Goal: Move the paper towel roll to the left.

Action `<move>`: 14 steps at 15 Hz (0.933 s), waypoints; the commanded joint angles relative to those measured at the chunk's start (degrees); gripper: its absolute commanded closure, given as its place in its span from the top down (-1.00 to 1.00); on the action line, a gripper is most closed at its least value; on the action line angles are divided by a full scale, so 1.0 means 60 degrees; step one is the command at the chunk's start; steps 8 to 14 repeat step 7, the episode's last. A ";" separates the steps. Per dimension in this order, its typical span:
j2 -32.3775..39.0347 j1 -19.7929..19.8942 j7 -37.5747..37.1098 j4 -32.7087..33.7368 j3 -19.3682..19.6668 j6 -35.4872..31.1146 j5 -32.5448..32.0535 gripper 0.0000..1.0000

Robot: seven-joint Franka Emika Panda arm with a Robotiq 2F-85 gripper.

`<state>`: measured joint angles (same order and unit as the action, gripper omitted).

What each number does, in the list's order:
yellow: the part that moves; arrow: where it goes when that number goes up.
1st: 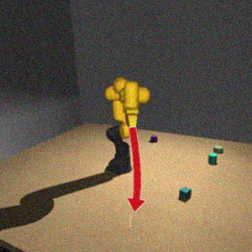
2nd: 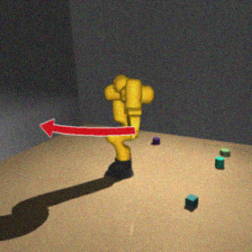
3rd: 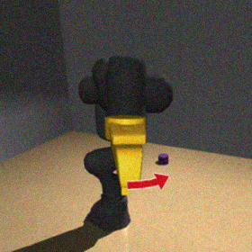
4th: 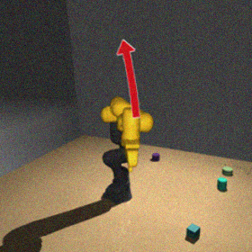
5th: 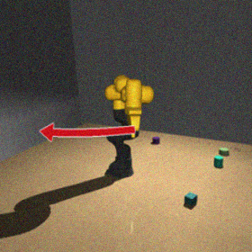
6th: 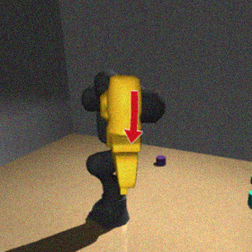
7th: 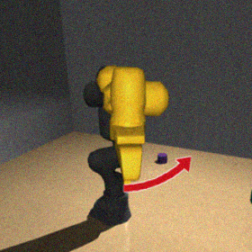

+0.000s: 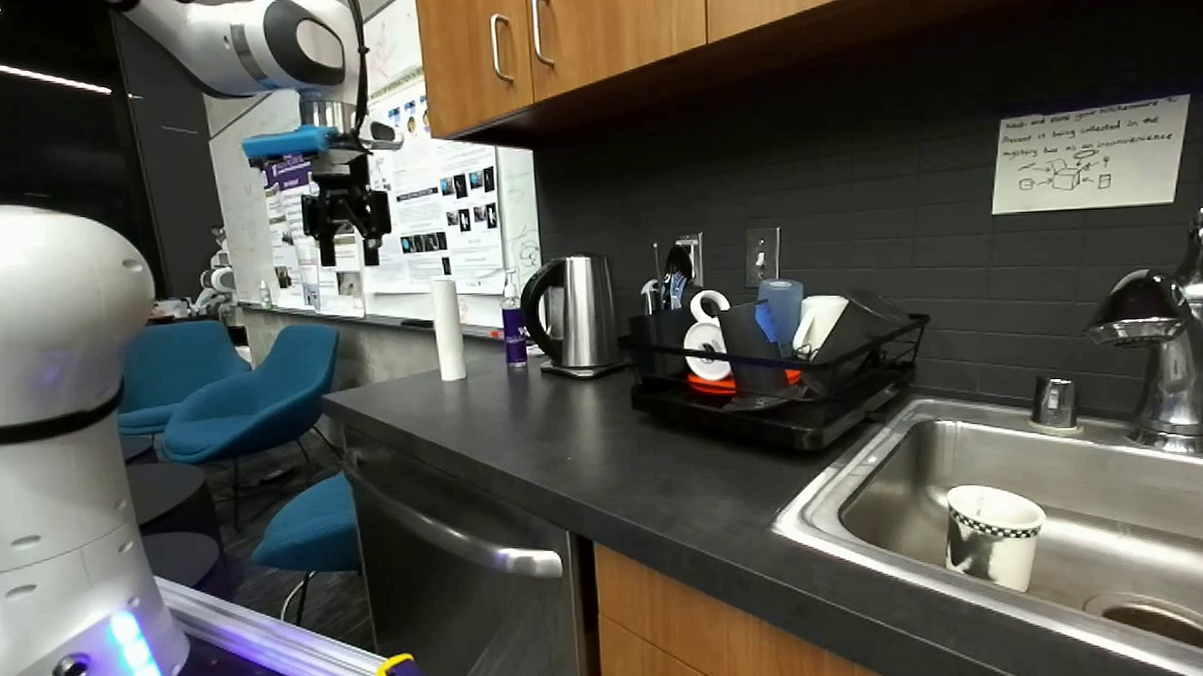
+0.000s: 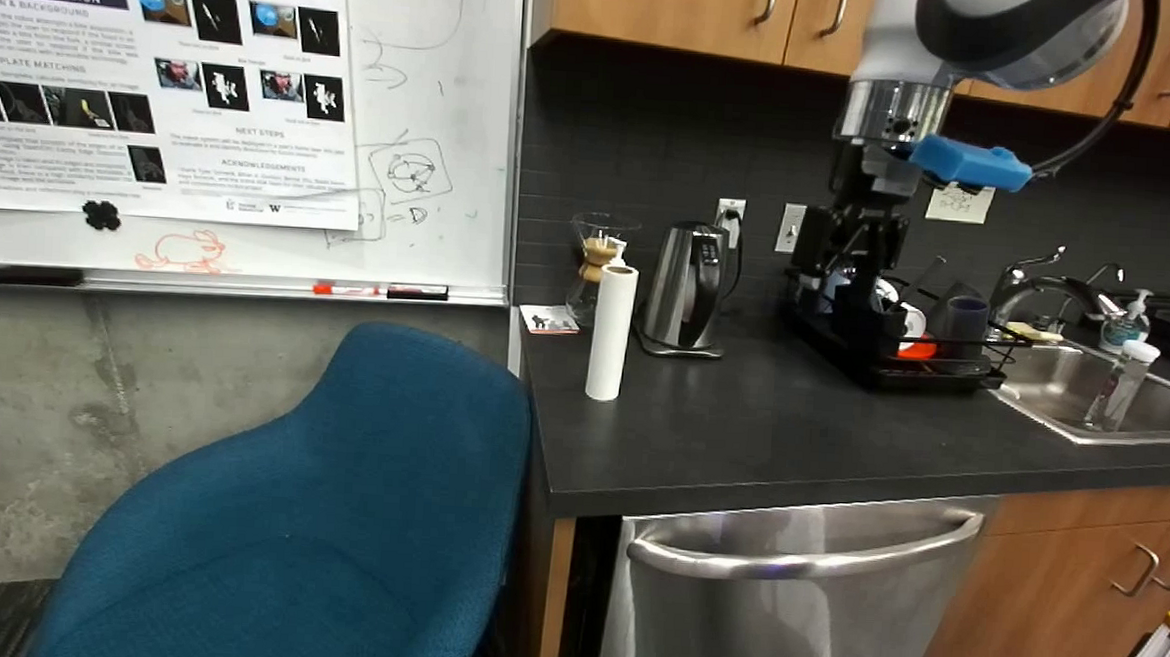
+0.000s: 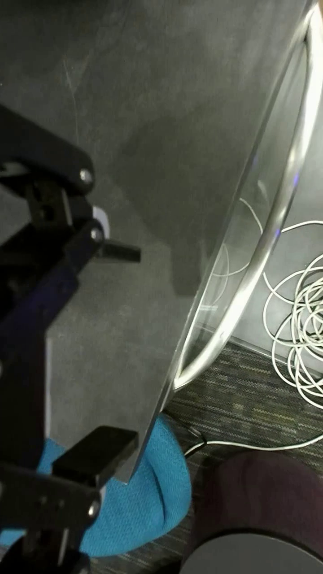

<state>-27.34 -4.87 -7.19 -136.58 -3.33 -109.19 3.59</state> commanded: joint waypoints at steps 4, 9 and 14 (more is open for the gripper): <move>-0.2627 0.0043 0.0476 -0.2295 0.0041 0.0472 0.0050 1.00; -0.3517 0.0099 0.0632 -0.2878 0.0074 0.0855 -0.0087 1.00; -0.3517 0.0099 0.0632 -0.2878 0.0074 0.0855 -0.0087 1.00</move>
